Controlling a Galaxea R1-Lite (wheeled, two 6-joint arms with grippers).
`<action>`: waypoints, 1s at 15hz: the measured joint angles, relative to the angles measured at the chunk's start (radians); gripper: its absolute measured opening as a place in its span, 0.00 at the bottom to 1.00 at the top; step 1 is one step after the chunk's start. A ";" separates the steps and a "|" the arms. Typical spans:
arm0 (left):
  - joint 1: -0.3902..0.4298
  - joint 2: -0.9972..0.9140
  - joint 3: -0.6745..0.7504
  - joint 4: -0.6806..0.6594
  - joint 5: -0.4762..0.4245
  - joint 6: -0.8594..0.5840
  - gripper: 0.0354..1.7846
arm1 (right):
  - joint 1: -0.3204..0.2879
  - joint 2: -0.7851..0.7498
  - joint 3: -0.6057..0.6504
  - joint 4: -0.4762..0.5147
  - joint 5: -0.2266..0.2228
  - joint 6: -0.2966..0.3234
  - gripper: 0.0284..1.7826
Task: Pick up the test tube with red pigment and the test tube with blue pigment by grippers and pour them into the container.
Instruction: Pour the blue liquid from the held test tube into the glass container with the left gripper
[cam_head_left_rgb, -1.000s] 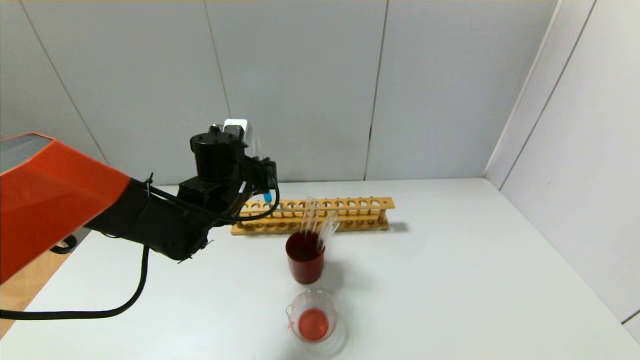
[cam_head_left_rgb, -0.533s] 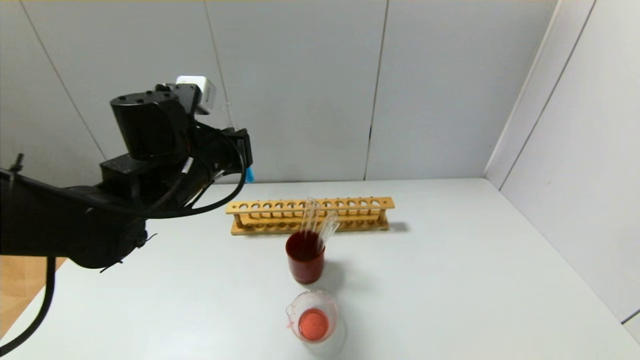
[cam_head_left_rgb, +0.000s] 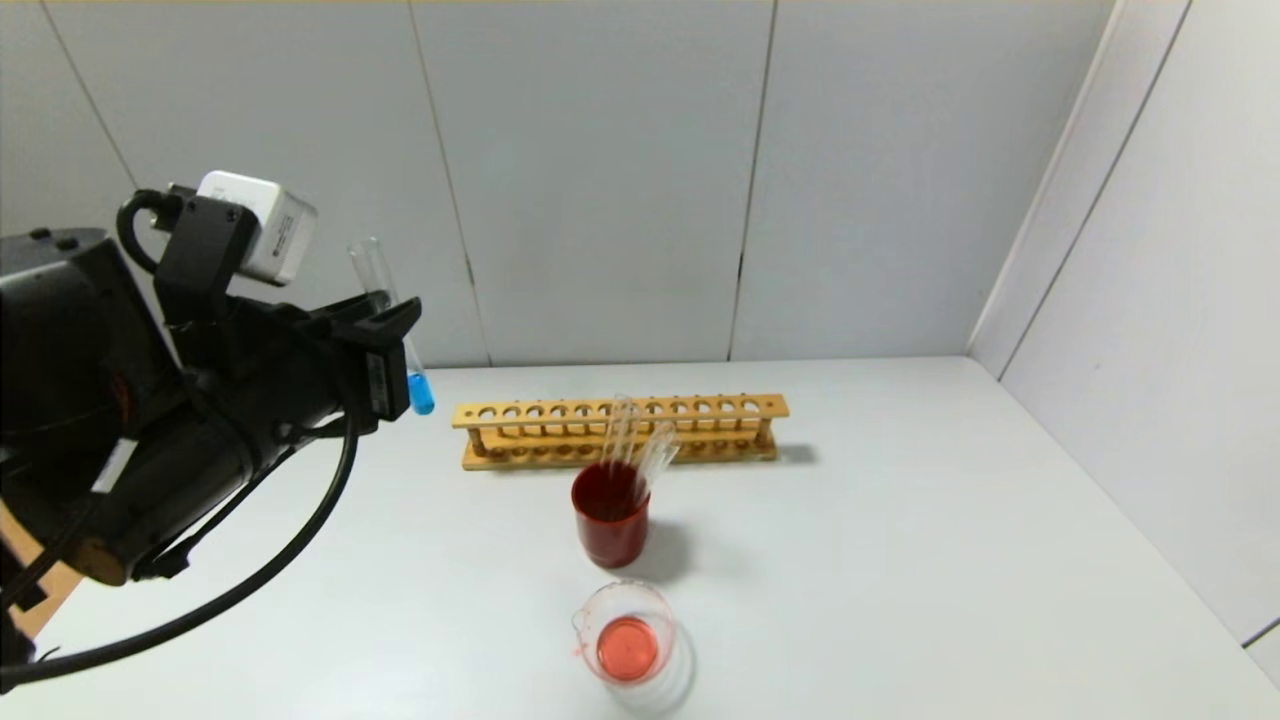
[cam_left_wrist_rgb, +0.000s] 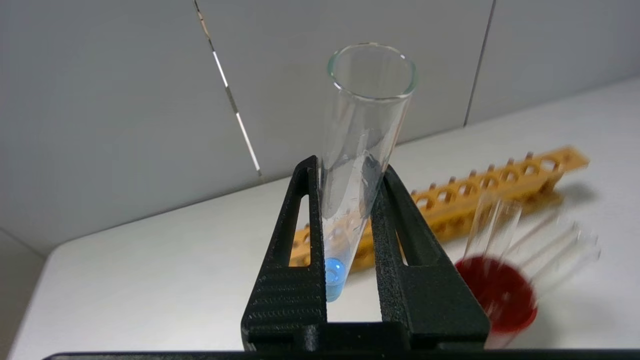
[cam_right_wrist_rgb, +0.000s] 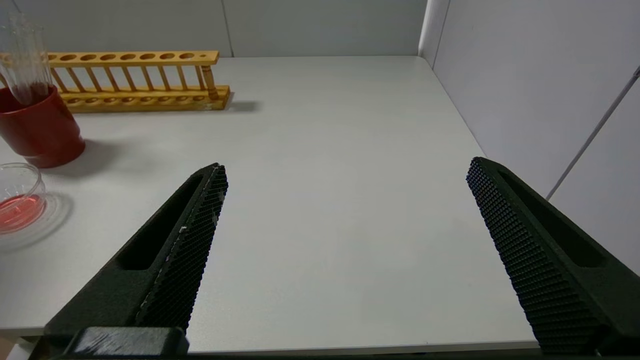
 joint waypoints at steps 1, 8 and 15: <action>-0.001 -0.027 0.034 0.001 0.000 0.036 0.17 | 0.000 0.000 0.000 0.000 0.000 0.000 0.98; -0.024 -0.172 0.141 0.117 -0.001 0.077 0.17 | 0.000 0.000 0.000 0.000 0.000 0.000 0.98; -0.221 -0.080 0.215 0.129 0.021 0.078 0.17 | 0.000 0.000 0.000 0.000 0.000 0.000 0.98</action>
